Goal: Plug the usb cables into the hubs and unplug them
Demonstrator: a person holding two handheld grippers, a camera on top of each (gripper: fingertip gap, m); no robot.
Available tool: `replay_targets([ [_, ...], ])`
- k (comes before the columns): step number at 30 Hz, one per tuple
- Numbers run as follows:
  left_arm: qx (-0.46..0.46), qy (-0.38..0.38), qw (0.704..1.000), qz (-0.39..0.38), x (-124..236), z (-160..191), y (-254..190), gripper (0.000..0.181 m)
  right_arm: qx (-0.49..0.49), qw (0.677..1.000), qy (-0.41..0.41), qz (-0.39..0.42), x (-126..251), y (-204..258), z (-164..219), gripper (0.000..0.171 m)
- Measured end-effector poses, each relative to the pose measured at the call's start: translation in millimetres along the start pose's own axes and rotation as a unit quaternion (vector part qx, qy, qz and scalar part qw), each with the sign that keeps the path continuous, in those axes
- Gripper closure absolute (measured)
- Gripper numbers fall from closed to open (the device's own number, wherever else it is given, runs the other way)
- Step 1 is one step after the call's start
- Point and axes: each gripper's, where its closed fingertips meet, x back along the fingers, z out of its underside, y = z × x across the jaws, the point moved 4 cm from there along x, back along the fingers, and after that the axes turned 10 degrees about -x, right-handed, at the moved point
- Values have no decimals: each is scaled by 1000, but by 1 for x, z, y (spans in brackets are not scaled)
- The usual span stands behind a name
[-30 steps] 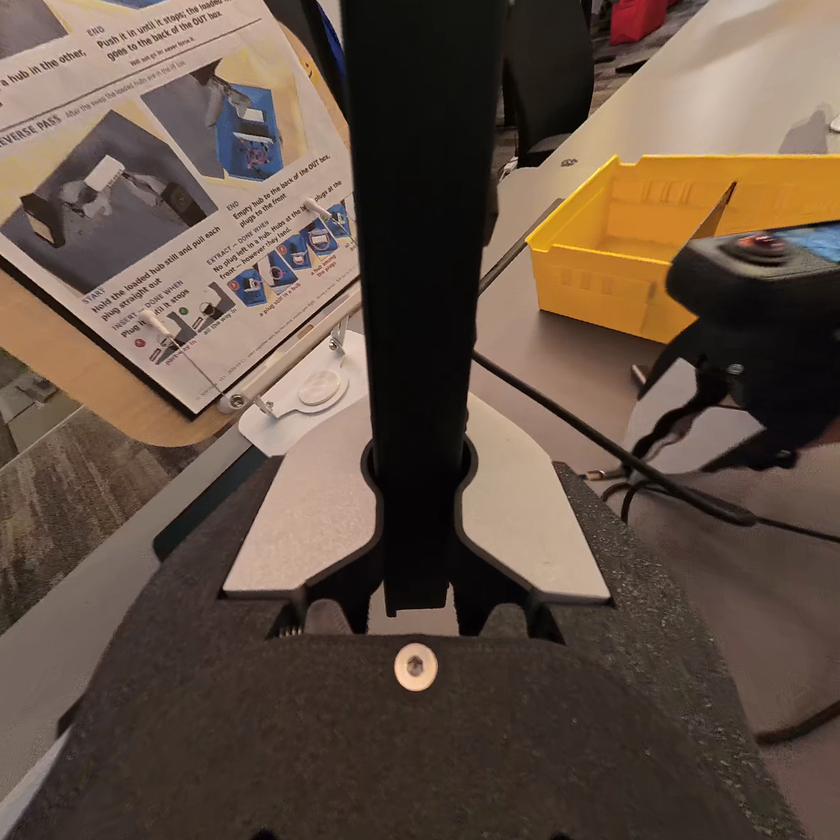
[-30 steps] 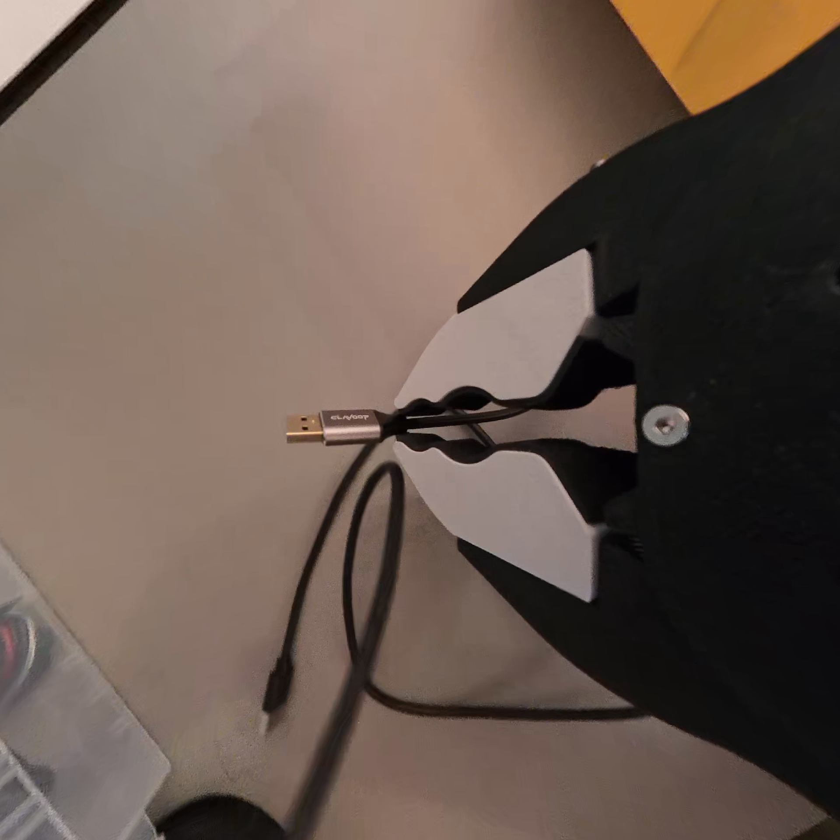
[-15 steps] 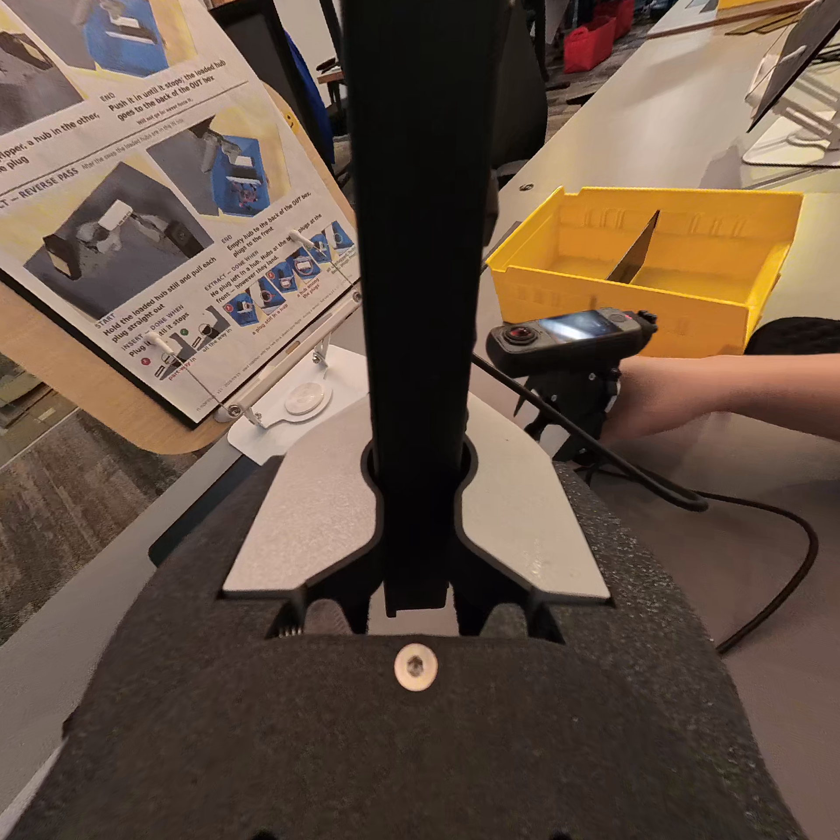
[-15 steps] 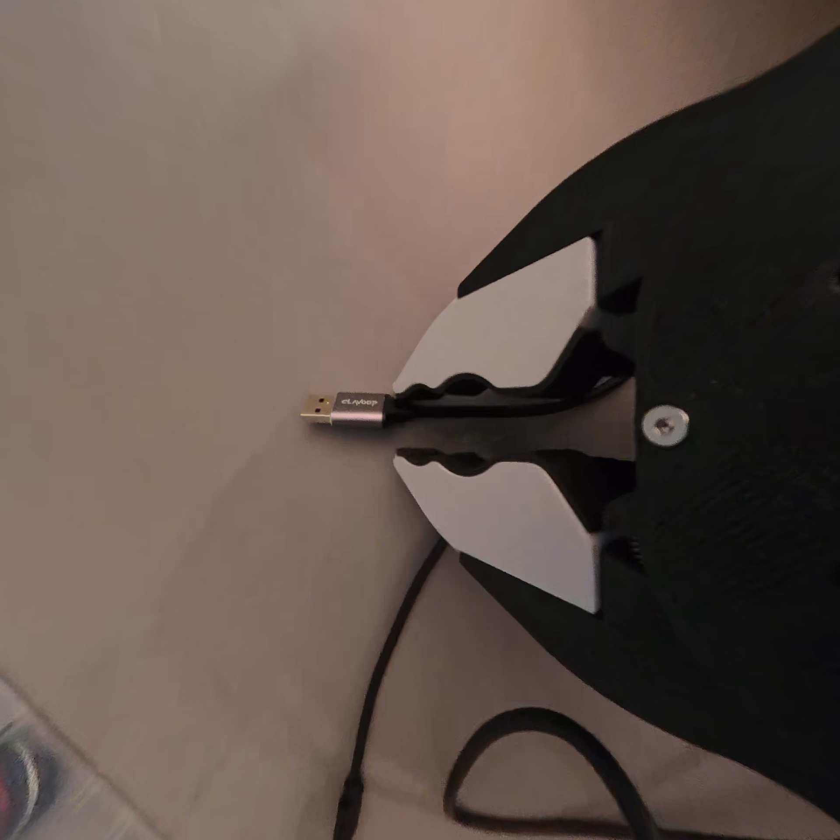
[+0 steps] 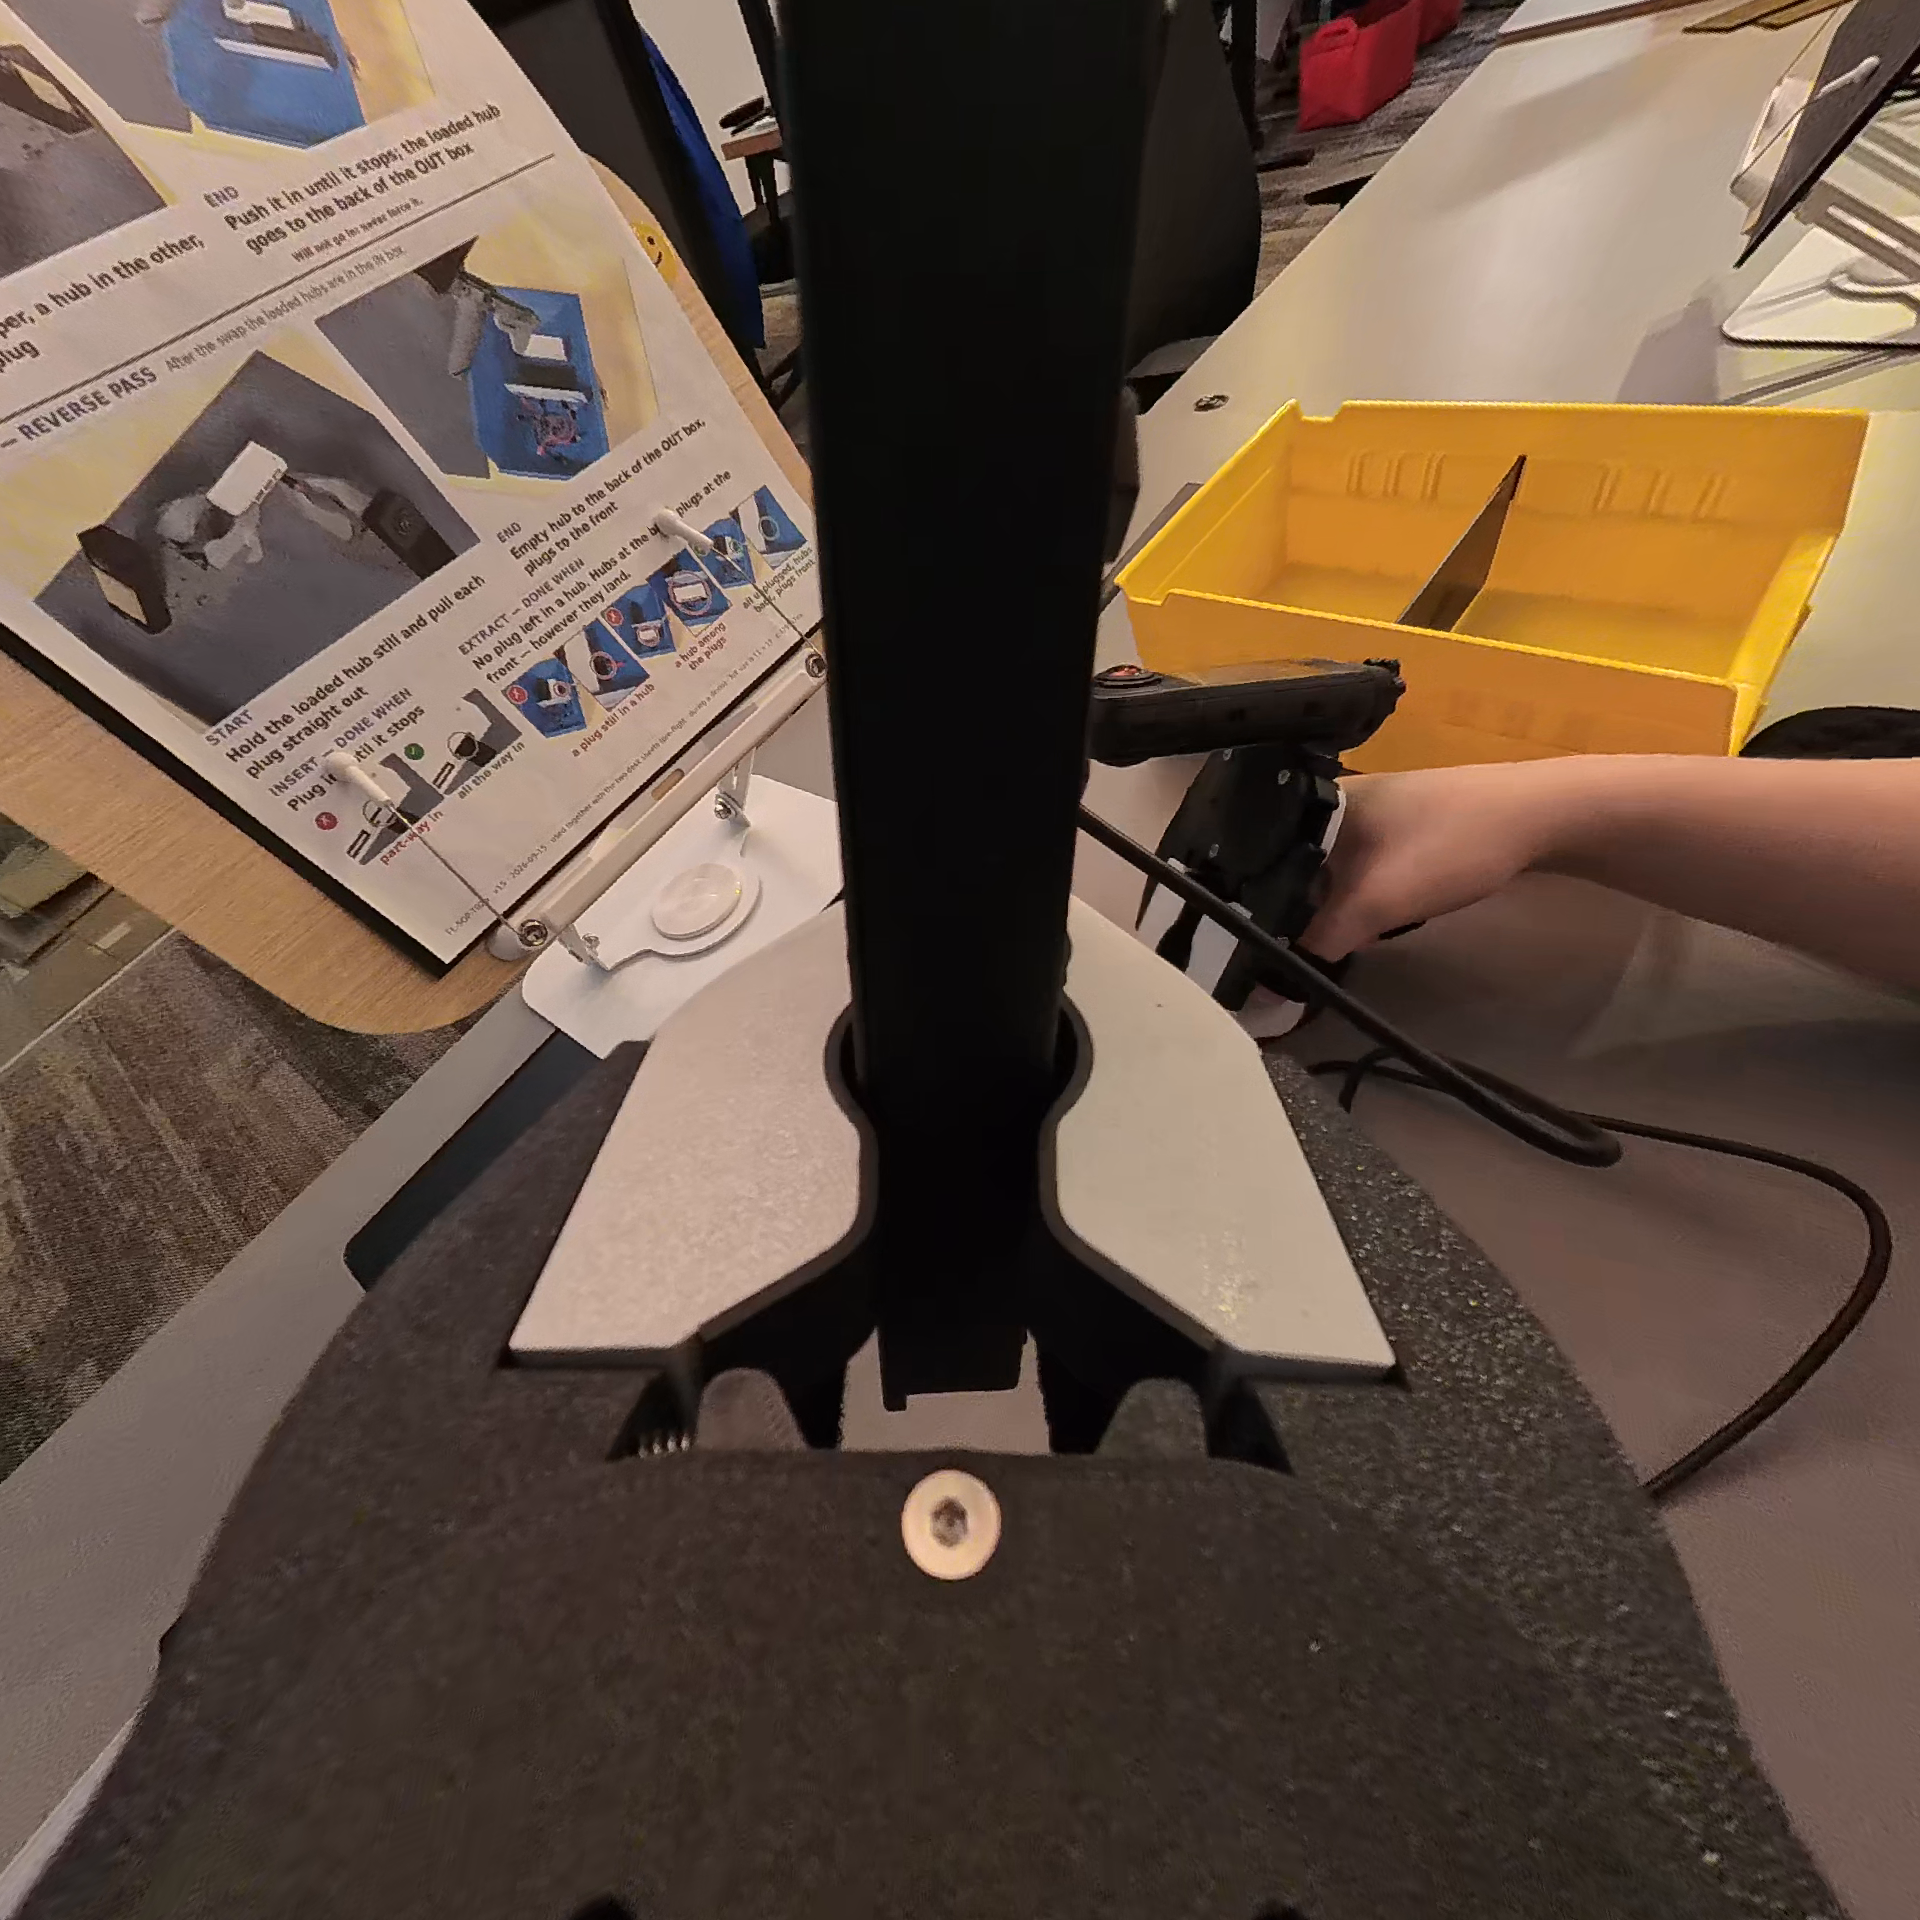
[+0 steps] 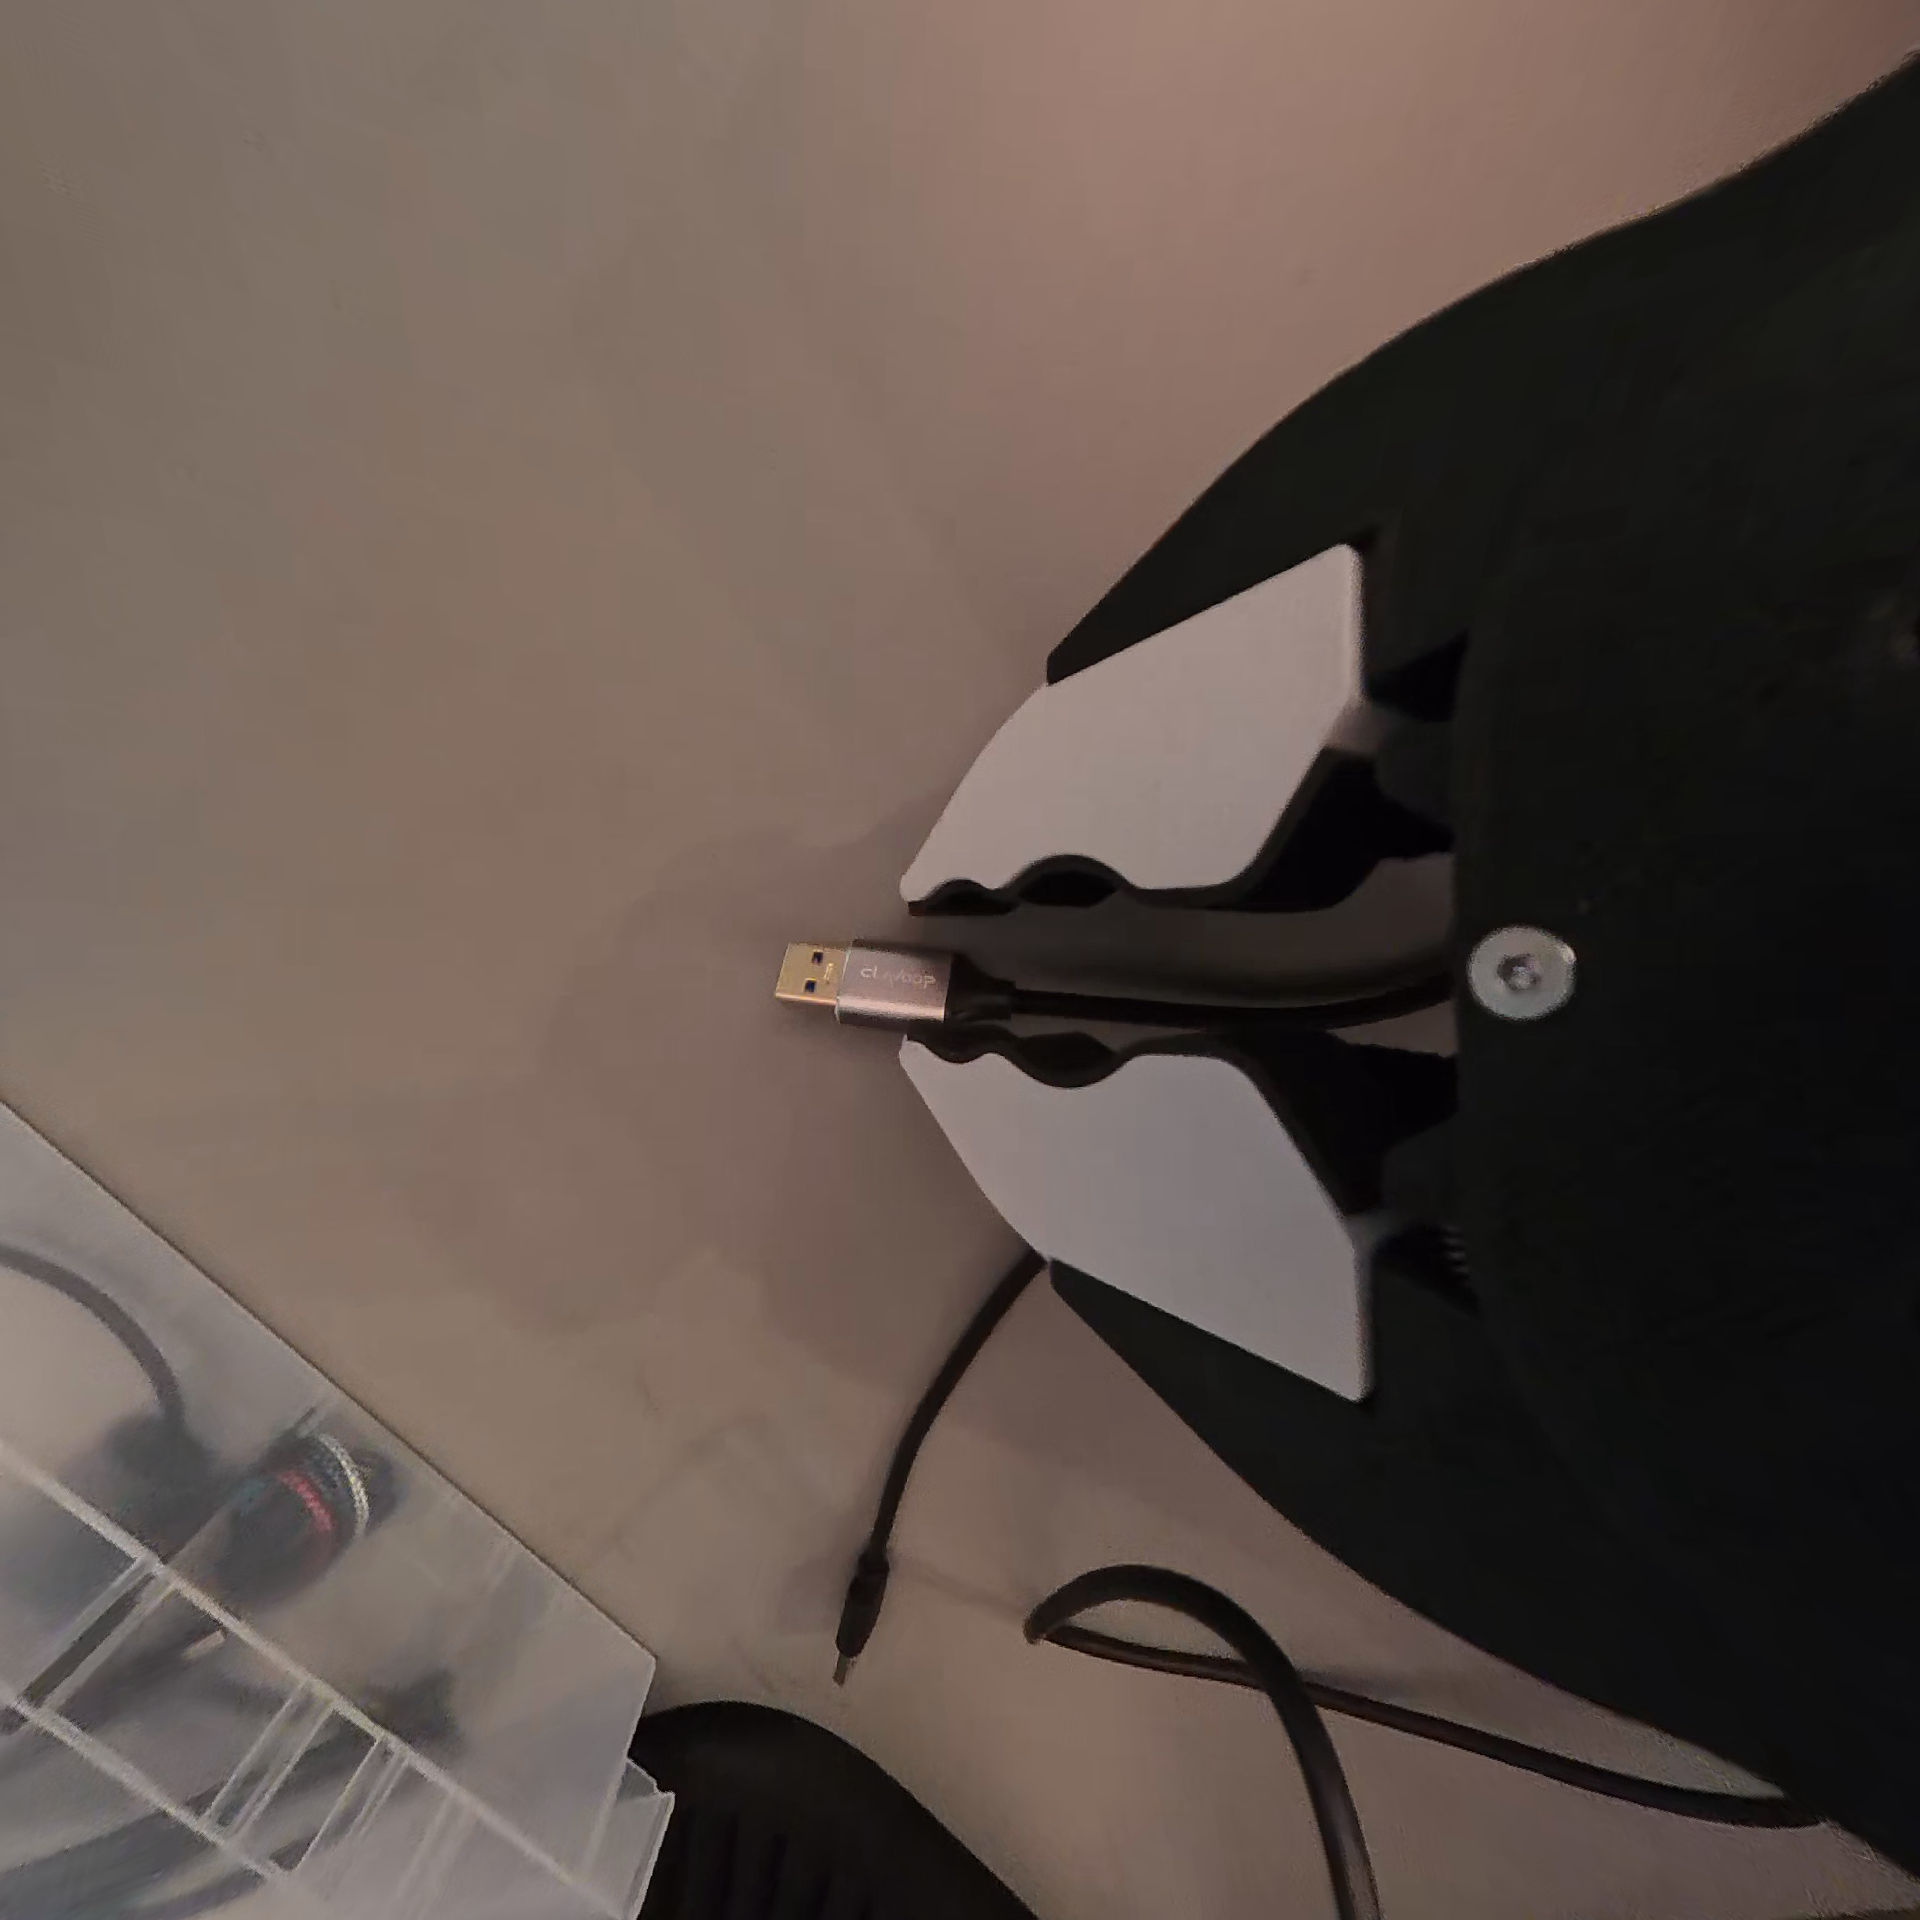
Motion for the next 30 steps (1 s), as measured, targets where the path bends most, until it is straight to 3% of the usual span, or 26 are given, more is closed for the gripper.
replay_targets([
  [9,-8,10,1000,1,-5,1,-3,155,52,998,21,16,-10,8,3,152],
  [18,-11,10,1000,4,-6,-1,-6,155,153,981,3,116,-14,16,9,151],
  [30,-17,9,1000,-6,-3,-2,-5,155,87,995,-30,45,-13,15,7,152],
])
